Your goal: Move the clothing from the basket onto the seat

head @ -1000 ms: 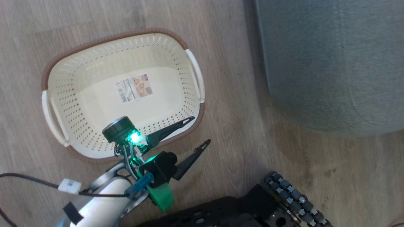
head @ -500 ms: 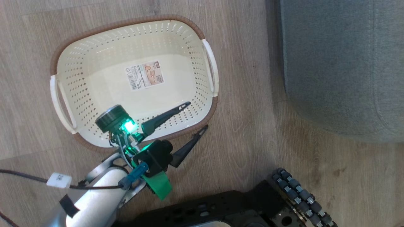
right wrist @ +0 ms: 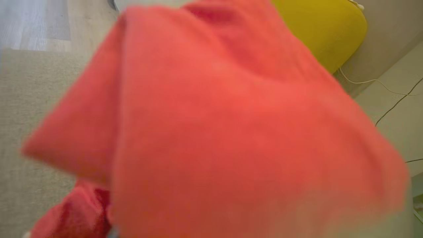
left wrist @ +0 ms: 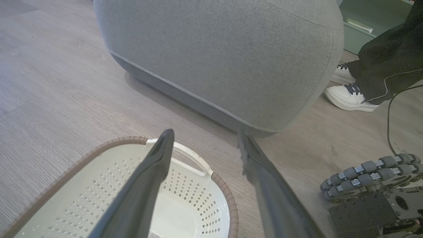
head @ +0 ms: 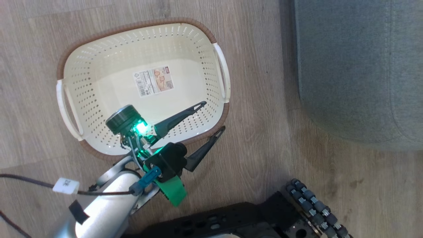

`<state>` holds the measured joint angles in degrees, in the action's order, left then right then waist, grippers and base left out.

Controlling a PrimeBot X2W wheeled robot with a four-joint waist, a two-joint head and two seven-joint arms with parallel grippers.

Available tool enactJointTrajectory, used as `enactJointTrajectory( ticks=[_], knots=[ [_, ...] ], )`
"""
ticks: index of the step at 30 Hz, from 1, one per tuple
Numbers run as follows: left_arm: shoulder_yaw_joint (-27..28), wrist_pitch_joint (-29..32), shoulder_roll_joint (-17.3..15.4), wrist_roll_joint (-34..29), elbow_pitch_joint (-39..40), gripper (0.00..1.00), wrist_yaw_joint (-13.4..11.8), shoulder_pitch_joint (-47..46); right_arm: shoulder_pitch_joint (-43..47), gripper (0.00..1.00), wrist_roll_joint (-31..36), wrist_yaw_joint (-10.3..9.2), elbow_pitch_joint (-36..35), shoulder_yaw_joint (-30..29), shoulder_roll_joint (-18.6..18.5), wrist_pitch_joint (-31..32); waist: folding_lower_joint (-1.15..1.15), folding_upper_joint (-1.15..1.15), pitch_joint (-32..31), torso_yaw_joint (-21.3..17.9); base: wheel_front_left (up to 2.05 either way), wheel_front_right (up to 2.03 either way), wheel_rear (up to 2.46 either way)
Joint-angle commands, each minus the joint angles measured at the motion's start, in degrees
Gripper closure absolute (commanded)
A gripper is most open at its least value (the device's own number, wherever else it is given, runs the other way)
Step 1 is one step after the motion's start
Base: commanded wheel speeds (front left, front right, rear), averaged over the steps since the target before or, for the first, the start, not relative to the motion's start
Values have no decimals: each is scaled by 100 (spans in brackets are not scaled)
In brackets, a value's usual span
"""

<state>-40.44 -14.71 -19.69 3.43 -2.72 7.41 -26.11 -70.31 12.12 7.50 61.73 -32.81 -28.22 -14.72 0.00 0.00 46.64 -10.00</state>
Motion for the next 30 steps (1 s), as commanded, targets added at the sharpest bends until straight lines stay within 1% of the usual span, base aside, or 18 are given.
enactJointTrajectory(
  ticks=[1, 7, 10, 11, 16, 20, 25, 30],
  knots=[
    [122, -29, 21, -22, 150, 0, 2, 1, 62, 0, 42, -1, -128, 57, -134, -28, 0, 0, -106, -4, 0, 0, 0],
    [14, -29, 217, 31, 59, 0, 5, 2, 266, 0, 16, -1, 53, 257, -248, -28, 0, 0, -528, -18, 0, 0, 0],
    [-37, -29, 322, 65, -5, 0, 6, 42, 377, 0, 36, -1, 262, 449, -315, -28, 0, 0, -788, -44, 0, 0, 0],
    [-37, -29, 322, 65, -5, 0, 6, 42, 377, 0, 36, -1, 262, 449, -315, -28, 0, 0, -788, -44, 0, 0, 0],
    [-80, -29, 505, 128, -100, 0, 7, 116, 427, 0, 0, -1, 711, 892, -332, 43, 0, 0, -1246, -93, 0, 0, 0],
    [-56, -29, 662, 189, -145, 0, 7, 191, 498, 0, -186, -1, 888, 1209, -367, 54, 0, 0, -1606, -99, 0, 0, 0],
    [23, -29, 854, 219, -173, 0, 7, 329, 716, 0, -474, -1, 917, 1594, -335, 14, 0, 0, -2082, -57, 0, 0, 0],
    [155, -29, 1013, 214, -197, 0, 7, 543, 1012, 0, -826, -1, 629, 2123, -219, -16, 0, 0, -2523, -4, 0, 0, 0]
  ],
)
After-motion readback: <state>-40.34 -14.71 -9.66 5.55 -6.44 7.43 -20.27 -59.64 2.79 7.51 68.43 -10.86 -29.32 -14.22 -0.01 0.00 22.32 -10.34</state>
